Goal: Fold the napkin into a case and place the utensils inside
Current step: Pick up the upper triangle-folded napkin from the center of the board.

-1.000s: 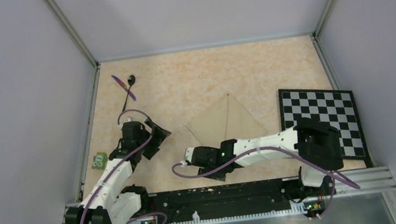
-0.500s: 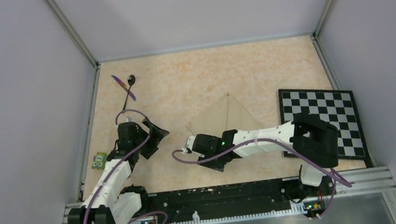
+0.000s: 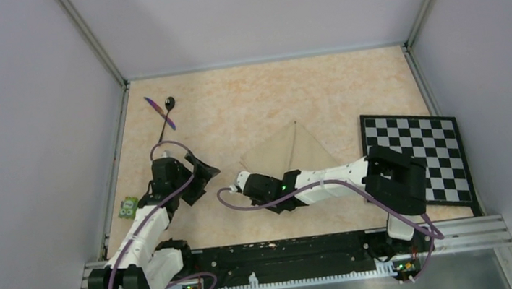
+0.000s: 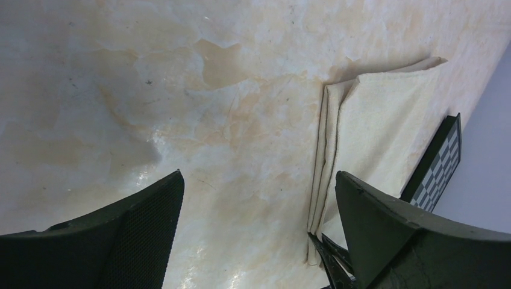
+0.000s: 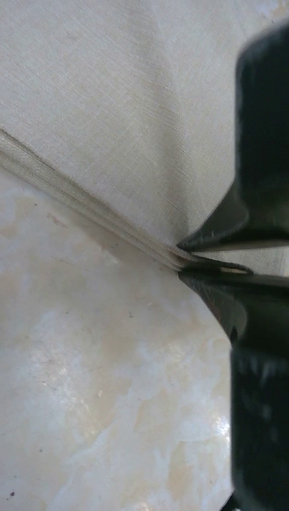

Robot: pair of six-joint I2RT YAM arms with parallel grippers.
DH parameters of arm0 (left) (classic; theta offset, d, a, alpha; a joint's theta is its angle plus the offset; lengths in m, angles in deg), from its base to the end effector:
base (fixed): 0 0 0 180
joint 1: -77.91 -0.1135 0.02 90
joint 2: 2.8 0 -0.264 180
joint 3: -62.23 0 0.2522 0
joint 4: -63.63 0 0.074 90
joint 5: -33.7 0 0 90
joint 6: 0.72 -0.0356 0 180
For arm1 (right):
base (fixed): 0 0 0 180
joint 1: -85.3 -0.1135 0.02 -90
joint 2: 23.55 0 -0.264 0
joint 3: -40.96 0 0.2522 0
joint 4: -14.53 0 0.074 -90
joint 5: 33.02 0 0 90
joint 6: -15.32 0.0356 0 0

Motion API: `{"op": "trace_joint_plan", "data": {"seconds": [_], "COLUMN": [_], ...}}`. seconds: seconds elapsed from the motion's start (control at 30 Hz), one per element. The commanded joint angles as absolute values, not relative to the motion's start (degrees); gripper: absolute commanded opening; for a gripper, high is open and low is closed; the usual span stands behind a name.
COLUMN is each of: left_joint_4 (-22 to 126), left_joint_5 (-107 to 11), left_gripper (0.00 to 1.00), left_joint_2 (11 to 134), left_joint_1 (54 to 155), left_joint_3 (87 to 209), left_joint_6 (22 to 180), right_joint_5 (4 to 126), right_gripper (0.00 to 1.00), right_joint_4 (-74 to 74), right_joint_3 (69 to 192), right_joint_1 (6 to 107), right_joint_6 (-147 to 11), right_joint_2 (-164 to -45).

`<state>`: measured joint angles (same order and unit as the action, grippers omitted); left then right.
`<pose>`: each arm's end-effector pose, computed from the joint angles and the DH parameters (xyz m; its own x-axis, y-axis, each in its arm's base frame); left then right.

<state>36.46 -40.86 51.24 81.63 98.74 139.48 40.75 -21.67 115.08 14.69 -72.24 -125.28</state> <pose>0.1815 -0.0213 0.1750 -0.6424 -0.7004 -0.3111 -0.3784 0.6429 -0.6660 0.1239 0.3220 0.1580 -0.3345 -0.8271 -0.4516 -0.8513 0.4708 -0.2318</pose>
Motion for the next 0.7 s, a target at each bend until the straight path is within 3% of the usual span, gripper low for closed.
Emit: {"op": "trace_joint_plan", "data": {"seconds": [0.0, 0.13, 0.33, 0.67], "left_joint_4": [39.3, 42.9, 61.0, 84.9], "left_joint_5": [-36.6, -28.3, -17.2, -24.0], "left_gripper": [0.99, 0.99, 0.99, 0.99], "left_joint_2": [52.1, 54.5, 56.7, 64.9], "left_joint_1": [81.2, 81.4, 82.5, 99.6], "left_joint_3": [97.8, 97.2, 89.0, 84.6], "left_joint_6": [137.8, 137.1, 144.8, 161.7], "right_joint_5": [38.7, 39.9, 43.6, 44.4], "right_gripper": [0.00, 0.00, 0.00, 0.00], "right_joint_4": [-20.7, -20.5, -19.1, -15.8], "right_joint_3": [110.9, 111.0, 109.1, 104.5], "right_joint_1": [14.3, 14.5, 16.3, 17.5], "right_joint_6": [-69.4, -68.4, -66.2, -64.3], "right_joint_2": [-126.7, -121.4, -112.9, -108.0]}}
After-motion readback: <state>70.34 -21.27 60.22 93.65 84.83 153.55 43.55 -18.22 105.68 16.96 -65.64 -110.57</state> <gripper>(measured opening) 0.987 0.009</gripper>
